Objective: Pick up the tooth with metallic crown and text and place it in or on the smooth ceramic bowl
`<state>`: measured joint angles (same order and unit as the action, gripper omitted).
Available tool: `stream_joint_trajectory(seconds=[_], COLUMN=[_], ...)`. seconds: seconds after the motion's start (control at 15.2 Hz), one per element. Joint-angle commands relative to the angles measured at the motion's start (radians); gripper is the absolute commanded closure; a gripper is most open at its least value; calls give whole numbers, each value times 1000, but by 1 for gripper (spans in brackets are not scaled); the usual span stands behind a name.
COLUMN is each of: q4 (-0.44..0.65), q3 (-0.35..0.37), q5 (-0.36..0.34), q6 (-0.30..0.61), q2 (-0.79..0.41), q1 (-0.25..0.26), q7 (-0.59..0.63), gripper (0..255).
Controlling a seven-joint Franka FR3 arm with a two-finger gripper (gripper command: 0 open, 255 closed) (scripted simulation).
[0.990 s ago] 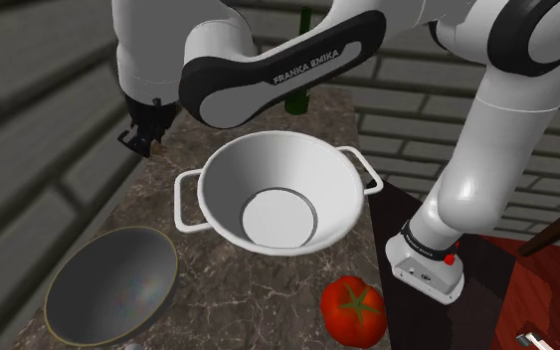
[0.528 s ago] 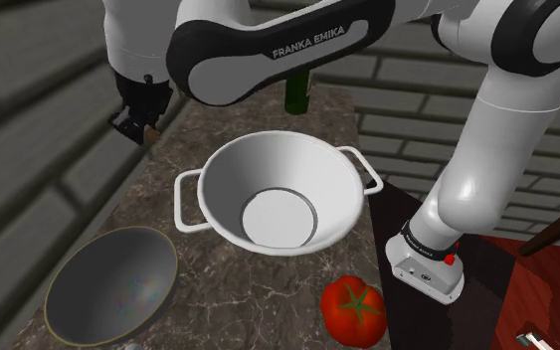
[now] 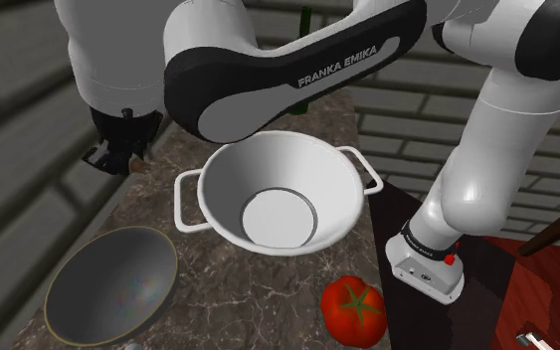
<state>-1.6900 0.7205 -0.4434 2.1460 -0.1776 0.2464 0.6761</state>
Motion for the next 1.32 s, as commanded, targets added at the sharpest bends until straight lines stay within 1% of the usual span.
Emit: stream_joint_trajectory(seconds=[0.0,0.33,0.73,1.25], q4=[23,75,178,83], q3=[13,40,58,47], q5=[-25,-91,-179,-206], q6=[-30,-96,-193,-103], q2=[-13,-56,-141,-149], q1=[38,139,283,273], q7=[51,176,311,356], gripper=[255,255,255,255])
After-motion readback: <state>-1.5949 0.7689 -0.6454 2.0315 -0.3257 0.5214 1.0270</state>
